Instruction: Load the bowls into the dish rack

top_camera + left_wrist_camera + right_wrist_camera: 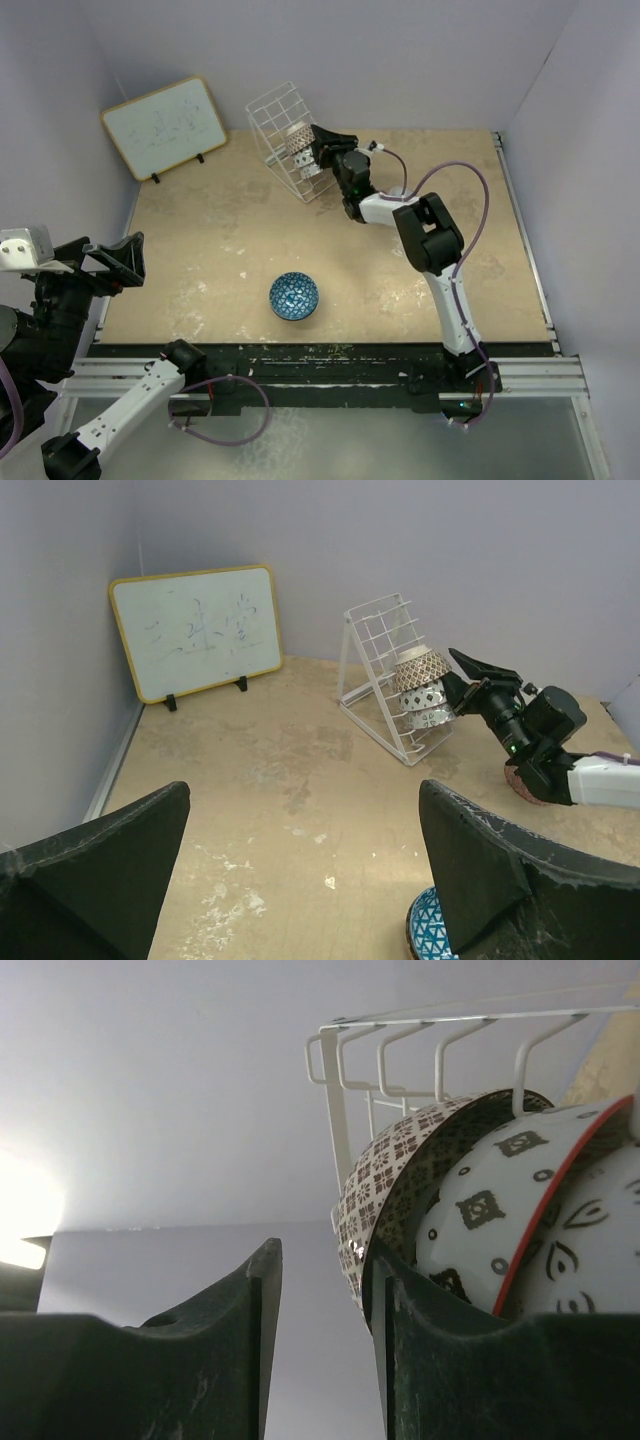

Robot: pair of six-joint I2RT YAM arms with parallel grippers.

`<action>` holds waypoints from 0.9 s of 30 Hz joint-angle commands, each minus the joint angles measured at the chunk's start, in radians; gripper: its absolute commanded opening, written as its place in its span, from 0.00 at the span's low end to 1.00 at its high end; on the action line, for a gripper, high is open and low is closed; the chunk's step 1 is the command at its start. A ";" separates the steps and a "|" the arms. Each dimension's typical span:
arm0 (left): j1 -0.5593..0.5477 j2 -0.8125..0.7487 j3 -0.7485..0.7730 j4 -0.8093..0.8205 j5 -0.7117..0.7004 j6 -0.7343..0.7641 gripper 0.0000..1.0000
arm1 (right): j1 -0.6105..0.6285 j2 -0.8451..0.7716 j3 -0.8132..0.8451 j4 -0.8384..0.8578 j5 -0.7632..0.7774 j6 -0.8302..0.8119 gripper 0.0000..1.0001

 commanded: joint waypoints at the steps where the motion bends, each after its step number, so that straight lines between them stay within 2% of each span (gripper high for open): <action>1: -0.006 0.009 0.022 0.021 -0.003 -0.011 0.99 | -0.003 -0.117 -0.029 -0.047 0.031 0.033 0.43; 13: -0.005 0.015 0.023 0.028 0.001 -0.010 0.99 | -0.011 -0.194 -0.102 -0.151 0.027 0.031 0.43; 27: -0.005 0.004 0.019 0.024 0.015 -0.024 0.99 | -0.012 -0.293 -0.232 -0.180 0.016 0.026 0.43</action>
